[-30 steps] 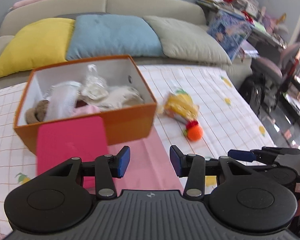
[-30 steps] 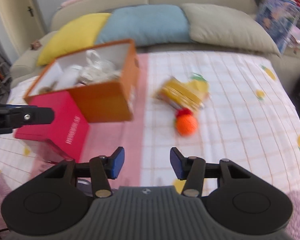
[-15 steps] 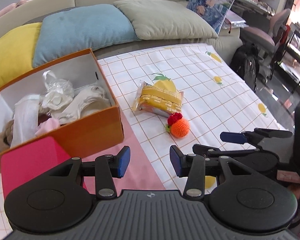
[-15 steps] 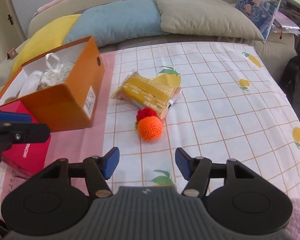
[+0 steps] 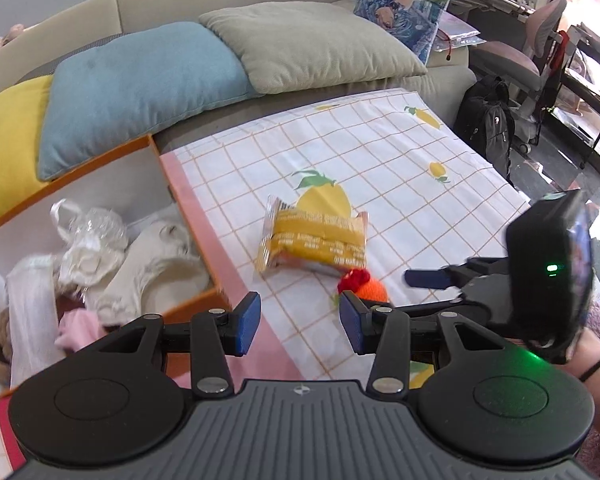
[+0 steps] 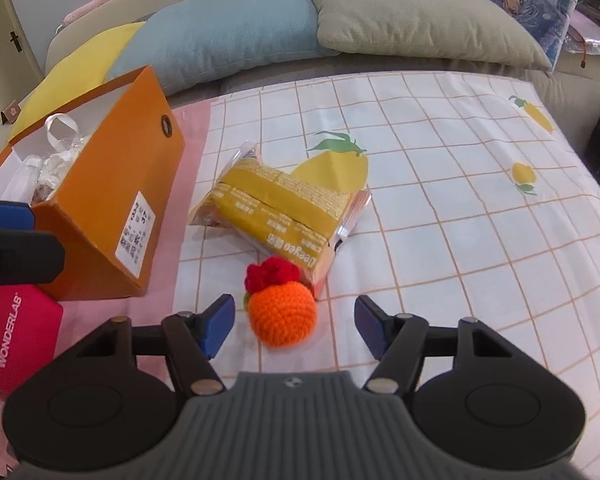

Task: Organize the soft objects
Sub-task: 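Move both tools toward the orange crocheted ball and yellow snack packet, then grasp the orange crocheted ball with the right tool while the left tool grasps the yellow packet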

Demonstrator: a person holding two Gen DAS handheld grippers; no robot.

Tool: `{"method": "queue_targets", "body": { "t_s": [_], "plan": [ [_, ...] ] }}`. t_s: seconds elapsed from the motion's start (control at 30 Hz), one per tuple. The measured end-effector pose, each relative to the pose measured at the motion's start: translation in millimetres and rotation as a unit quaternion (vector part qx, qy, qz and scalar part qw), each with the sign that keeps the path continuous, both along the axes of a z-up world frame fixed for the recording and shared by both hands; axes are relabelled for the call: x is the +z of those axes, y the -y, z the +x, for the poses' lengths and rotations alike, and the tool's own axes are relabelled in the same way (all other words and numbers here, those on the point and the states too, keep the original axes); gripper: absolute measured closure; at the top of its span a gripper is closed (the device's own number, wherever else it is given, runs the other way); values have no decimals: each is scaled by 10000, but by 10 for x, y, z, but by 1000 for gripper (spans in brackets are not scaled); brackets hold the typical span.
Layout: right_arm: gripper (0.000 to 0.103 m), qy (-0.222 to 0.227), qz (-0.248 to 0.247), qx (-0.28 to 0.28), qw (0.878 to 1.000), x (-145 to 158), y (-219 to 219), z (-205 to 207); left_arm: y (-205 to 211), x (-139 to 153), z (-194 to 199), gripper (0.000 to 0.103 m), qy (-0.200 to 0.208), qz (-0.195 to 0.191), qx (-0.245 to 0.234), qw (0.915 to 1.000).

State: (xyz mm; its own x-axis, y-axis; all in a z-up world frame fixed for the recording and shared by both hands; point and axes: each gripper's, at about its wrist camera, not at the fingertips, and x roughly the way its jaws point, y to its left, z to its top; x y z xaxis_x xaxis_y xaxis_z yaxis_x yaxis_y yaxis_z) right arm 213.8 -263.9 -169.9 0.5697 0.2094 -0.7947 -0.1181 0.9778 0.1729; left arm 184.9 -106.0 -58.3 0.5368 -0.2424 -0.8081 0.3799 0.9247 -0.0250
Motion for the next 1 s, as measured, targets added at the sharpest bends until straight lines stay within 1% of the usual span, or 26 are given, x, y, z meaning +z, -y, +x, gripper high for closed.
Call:
{"method": "queue_targets", "body": {
  "t_s": [0.03, 0.17, 0.2, 0.23, 0.27, 0.3, 0.47, 0.57, 0.63, 0.7, 0.77, 0.8, 0.87, 0.93, 1.0],
  "plan": [
    [45, -40, 26, -5, 10000, -31, -2, 25, 12, -7, 22, 51, 5, 16, -25, 10000],
    [46, -118, 195, -36, 9997, -149, 31, 44, 62, -53, 93, 51, 26, 118, -202, 9997],
    [49, -131, 245, -23, 9996, -167, 37, 49, 85, -70, 107, 51, 24, 155, -254, 9996],
    [57, -126, 313, -11, 9994, -180, 42, 51, 106, -88, 123, 51, 23, 194, -313, 9993],
    [62, -127, 385, 6, 9992, -188, 44, 54, 129, -106, 135, 51, 34, 229, -380, 9990],
    [62, -140, 424, 25, 9990, -188, 46, 54, 153, -121, 144, 51, 49, 265, -455, 9986],
    [63, -157, 170, -61, 9997, -132, 84, 22, 277, -189, 217, 51, 54, 482, -780, 9958],
    [63, -45, 147, -226, 9996, -73, 205, -20, 417, -216, 277, 50, 246, 851, -1218, 9886],
    [63, -12, 117, -275, 9996, -66, 268, -29, 522, -264, 330, 42, 328, 1137, -1614, 9798],
    [63, -49, 187, -345, 9992, -82, 330, -13, 629, -333, 394, 36, 342, 1395, -2053, 9681],
    [63, -68, 231, -370, 9990, -91, 361, 0, 750, -412, 441, 33, 425, 1778, -2443, 9523],
    [63, -66, 226, -371, 9990, -89, 370, 8, 810, -448, 463, 29, 491, 1967, -2609, 9439],
    [63, -46, 266, -342, 9991, -89, 387, 19, 907, -531, 518, 25, 525, 2233, -2869, 9301],
    [63, -73, 285, -333, 9990, -109, 404, 41, 986, -622, 594, 24, 465, 2411, -3098, 9185],
    [63, -147, 282, -377, 9988, -145, 433, 81, 1044, -716, 641, 24, 480, 2639, -3343, 9035]
  ]
}}
